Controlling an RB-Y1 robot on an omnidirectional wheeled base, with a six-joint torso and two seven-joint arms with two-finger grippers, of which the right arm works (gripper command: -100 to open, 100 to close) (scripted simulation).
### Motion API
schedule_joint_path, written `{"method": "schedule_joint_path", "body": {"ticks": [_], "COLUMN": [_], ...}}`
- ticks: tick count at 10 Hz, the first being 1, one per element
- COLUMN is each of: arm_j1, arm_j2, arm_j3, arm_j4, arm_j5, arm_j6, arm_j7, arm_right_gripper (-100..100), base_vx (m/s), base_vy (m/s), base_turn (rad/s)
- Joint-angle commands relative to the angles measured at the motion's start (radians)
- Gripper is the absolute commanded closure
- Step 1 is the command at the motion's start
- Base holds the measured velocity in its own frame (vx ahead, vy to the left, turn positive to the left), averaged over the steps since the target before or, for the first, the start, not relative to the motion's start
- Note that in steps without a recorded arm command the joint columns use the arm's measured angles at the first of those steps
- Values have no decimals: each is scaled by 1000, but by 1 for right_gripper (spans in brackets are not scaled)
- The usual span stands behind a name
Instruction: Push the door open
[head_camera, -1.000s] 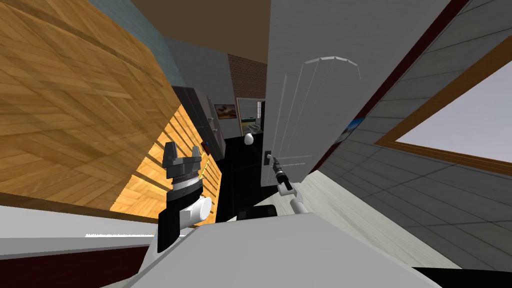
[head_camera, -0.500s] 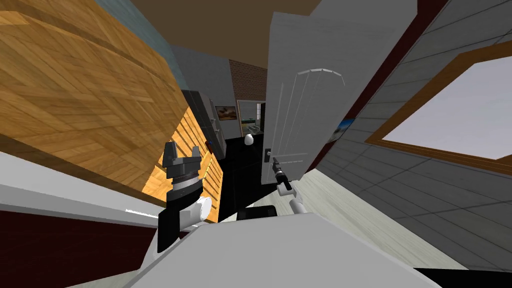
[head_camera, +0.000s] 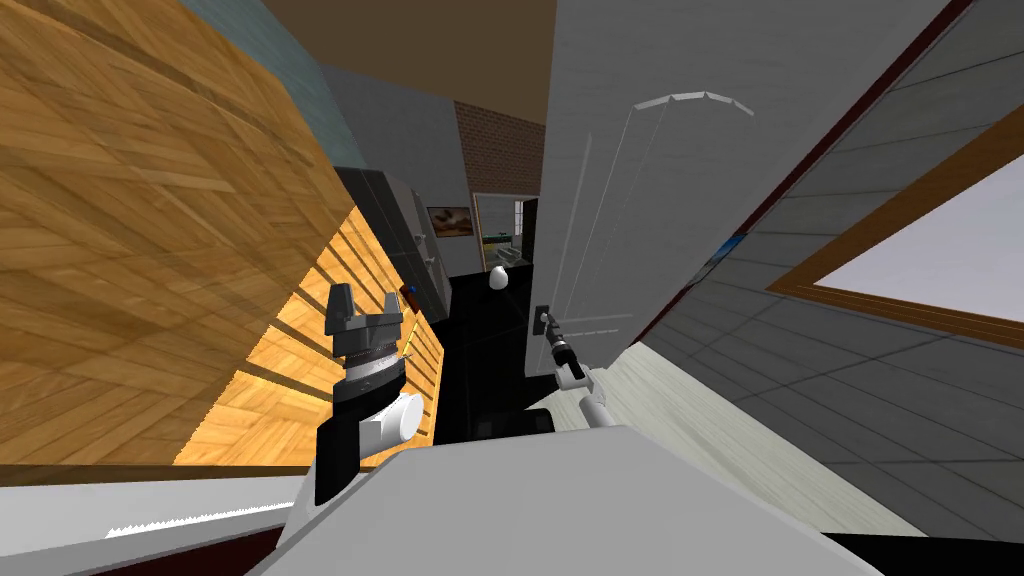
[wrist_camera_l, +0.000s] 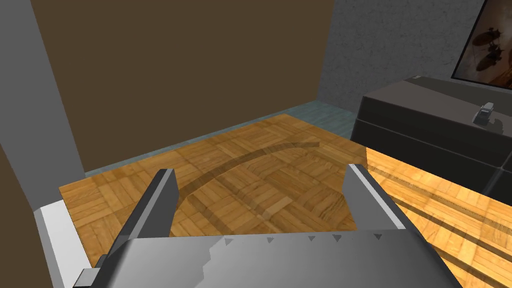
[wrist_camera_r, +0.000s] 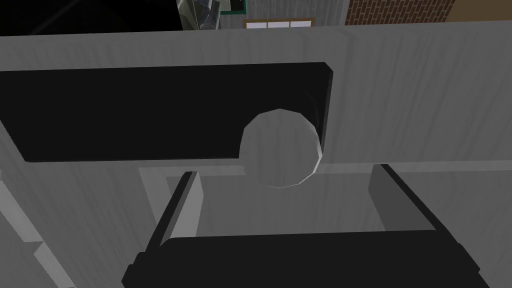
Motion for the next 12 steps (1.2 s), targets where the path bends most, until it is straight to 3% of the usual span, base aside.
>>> {"method": "schedule_joint_path", "body": {"ticks": [1, 3, 4, 9, 12], "arm_j1": [-6, -8, -8, -8, -9], "arm_j2": [8, 10, 10, 10, -6], "arm_j3": [-5, -6, -6, -6, -31], "arm_j4": [9, 11, 11, 11, 16], "arm_j5": [-1, -1, -1, -1, -4], "arm_j6": [-6, -6, -6, -6, -3], "arm_j7": [2, 2, 2, 2, 8], "arm_right_gripper": [-100, -100, 100, 100, 100], "base_vx": [208, 137, -10, -16, 117], "base_vy": [5, -10, 2, 1, 44], "base_turn": [21, 11, -5, -1, -36]}}
